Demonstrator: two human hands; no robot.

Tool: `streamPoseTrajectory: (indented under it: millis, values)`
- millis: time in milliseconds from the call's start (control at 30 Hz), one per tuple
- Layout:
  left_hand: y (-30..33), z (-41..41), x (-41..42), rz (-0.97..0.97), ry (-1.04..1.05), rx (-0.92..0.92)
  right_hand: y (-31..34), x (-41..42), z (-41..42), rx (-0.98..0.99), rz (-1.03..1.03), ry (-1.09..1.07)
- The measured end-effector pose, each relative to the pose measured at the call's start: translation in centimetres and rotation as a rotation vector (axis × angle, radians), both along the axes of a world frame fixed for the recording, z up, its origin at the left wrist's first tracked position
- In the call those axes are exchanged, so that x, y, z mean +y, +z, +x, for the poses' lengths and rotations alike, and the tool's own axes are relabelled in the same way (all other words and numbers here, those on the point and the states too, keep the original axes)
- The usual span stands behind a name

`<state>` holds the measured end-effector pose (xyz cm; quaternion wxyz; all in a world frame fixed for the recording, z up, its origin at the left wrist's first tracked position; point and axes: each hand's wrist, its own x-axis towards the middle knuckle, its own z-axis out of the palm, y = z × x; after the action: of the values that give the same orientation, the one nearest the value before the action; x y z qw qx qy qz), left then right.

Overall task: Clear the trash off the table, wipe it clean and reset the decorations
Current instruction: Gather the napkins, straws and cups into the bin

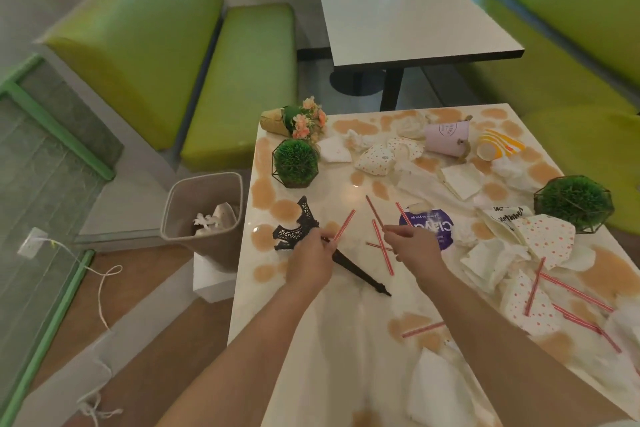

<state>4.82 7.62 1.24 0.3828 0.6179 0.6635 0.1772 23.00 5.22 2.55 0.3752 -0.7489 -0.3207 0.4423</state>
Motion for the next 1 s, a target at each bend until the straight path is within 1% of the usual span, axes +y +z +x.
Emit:
streamPoseTrajectory:
  millis: [100, 200, 333, 400, 467, 633, 733, 867, 1000]
  values:
    - [1.7, -3.1, 2.0, 0.033, 0.133, -0.091, 0.9, 2.2, -3.9, 0.046, 0.027, 0.010]
    - [2.9, -6.7, 4.3, 0.076, 0.211, -0.142, 1.6, 4.5, -8.2, 0.025, 0.052, 0.063]
    - [3.4, -12.7, 7.0, 0.103, 0.353, -0.260, 2.7, 7.8, -14.4, 0.017, 0.084, 0.136]
    - [3.0, -15.9, 8.5, 0.060, 0.415, -0.281, 3.1, 9.4, -17.2, -0.007, 0.088, 0.174]
    - [2.4, -18.8, 10.1, -0.009, 0.446, -0.263, 3.3, 11.0, -19.9, -0.043, 0.080, 0.222]
    - [0.6, -24.7, 13.9, -0.142, 0.531, -0.260, 2.5, 14.4, -25.9, -0.095, -0.001, 0.337]
    - [0.3, -26.8, 15.4, -0.163, 0.514, -0.236, 1.8, 16.2, -28.6, -0.120, -0.051, 0.365]
    - [-0.3, -28.6, 16.1, -0.179, 0.389, -0.120, 0.2, 18.3, -31.6, -0.157, -0.084, 0.393]
    - [-0.9, -29.2, 15.8, -0.131, 0.400, -0.133, -1.2, 19.3, -32.7, -0.229, -0.083, 0.438]
